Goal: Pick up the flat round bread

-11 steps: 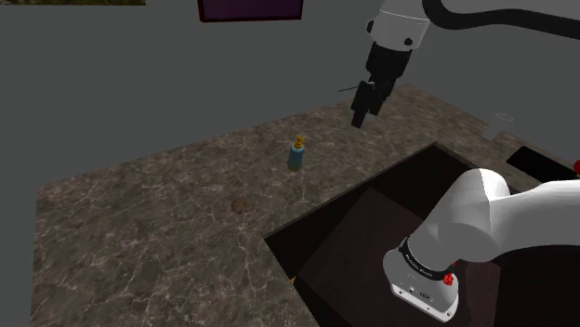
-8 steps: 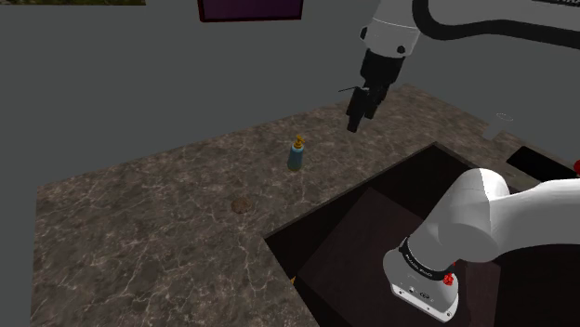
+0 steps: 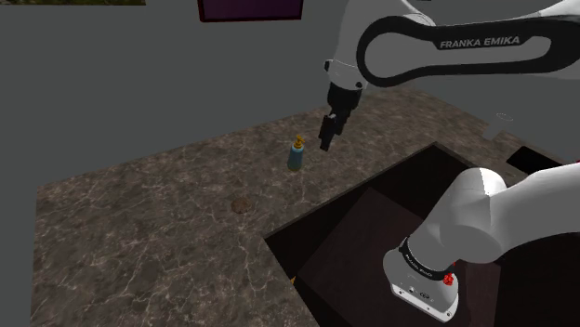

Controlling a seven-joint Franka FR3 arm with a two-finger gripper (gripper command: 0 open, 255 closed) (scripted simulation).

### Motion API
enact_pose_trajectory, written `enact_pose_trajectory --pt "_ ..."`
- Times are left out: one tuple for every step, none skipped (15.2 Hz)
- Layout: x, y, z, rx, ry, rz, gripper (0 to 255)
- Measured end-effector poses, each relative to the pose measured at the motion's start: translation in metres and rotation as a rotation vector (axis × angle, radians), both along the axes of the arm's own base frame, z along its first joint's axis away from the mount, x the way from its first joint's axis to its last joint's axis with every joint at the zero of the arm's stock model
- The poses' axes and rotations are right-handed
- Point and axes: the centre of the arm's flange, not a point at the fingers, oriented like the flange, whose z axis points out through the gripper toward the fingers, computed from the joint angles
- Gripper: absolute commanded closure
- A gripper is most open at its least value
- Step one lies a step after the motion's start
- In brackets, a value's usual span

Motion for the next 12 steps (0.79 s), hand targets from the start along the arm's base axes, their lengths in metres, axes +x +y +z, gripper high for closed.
enact_pose_trajectory --pt "0.009 0.004 -0.011 -0.001 -0.001 0.02 0" --pt "0.016 0.007 -0.023 -0.002 -0.003 0.039 0" --pt "0.022 0.01 -0.032 -0.003 -0.004 0.059 0" --pt "0.03 0.013 -0.044 -0.004 -0.005 0.078 0" --pt "0.037 0.015 -0.057 -0.004 -0.007 0.098 0" --pt "0.044 0.019 -0.066 -0.005 -0.009 0.117 0" --pt "0.052 0.021 -0.074 -0.006 -0.011 0.137 0" --pt "0.058 0.024 -0.085 -0.007 -0.011 0.156 0" --pt "0.063 0.029 -0.097 -0.008 -0.013 0.176 0" --pt "0.071 0.033 -0.111 -0.009 -0.014 0.196 0" --pt "0.078 0.037 -0.118 -0.01 -0.015 0.215 0" --pt "0.084 0.041 -0.129 -0.011 -0.017 0.235 0"
